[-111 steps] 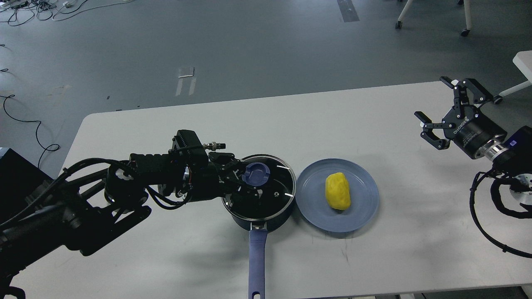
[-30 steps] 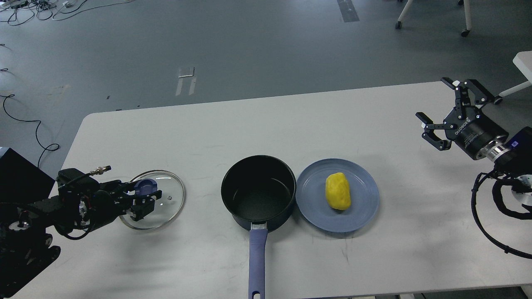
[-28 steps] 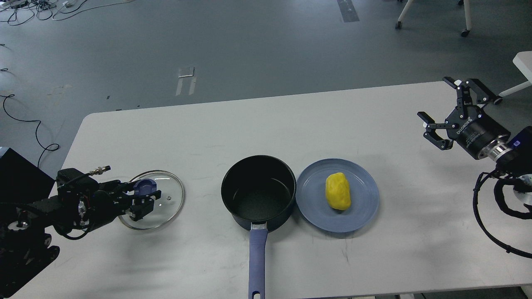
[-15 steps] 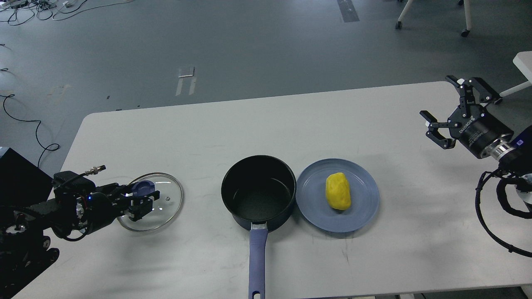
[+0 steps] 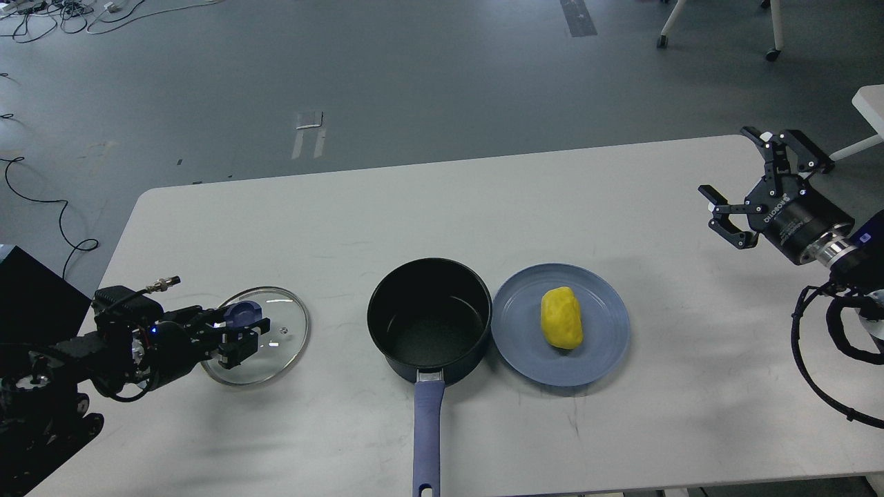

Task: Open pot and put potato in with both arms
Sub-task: 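Lower the glass lid onto the table beside the pot, then release the lid and raise the left gripper away, then reach the right gripper down to the yellow potato on the plate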

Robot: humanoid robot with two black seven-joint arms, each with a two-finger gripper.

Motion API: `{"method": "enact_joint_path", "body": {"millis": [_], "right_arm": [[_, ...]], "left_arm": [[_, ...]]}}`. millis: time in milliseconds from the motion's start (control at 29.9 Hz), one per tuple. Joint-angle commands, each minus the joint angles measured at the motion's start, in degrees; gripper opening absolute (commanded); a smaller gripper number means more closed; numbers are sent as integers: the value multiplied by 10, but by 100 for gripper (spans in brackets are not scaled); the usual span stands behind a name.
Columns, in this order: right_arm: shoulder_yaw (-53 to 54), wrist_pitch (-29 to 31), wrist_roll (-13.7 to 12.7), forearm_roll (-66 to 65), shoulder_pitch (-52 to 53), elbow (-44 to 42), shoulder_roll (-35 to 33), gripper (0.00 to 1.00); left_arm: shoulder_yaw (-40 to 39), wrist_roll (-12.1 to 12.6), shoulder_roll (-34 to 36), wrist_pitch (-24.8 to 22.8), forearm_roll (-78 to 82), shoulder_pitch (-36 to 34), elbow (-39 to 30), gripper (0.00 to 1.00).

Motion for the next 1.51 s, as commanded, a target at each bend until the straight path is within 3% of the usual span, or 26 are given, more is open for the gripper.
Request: {"method": "enact_joint_path", "body": {"millis": [0,33,100,167,569,770,938,1038,1172,1340,1474], "right_arm": [[0,0,0,0,0,0,0,100],[0,0,0,0,0,0,0,100],[0,0,0,0,0,0,0,100],[0,0,0,0,0,0,0,100],[0,0,0,-1,1,2,-7,100],[-2,0,0,-31,14,31,-45,100],[-4,0,0,-177,68,93,-111,100],[-9,0,0,-267,103,127,-144,100],[-44,0,0,-399,171,177,-173,100],[-162,0,0,-621,311,270,-185,100],[-262,0,0,-689,393,279,-171,100]], "left_arm": [[-1,0,-1,1,-2,-1,0,57],[-1,0,-1,1,-2,-1,0,63],[-3,0,-1,2,-6,-2,0,88],[-1,0,-1,2,-20,-2,0,97],[-9,0,6,2,-34,-11,-5,98],[-8,0,11,-35,-224,-101,-31,98],[-12,0,29,-215,-511,-193,-64,98],[-12,0,27,-249,-618,-215,-64,98],[-12,0,23,-254,-668,-230,-66,98],[-12,0,21,-256,-669,-231,-89,98],[-13,0,21,-256,-670,-230,-96,98]]}}
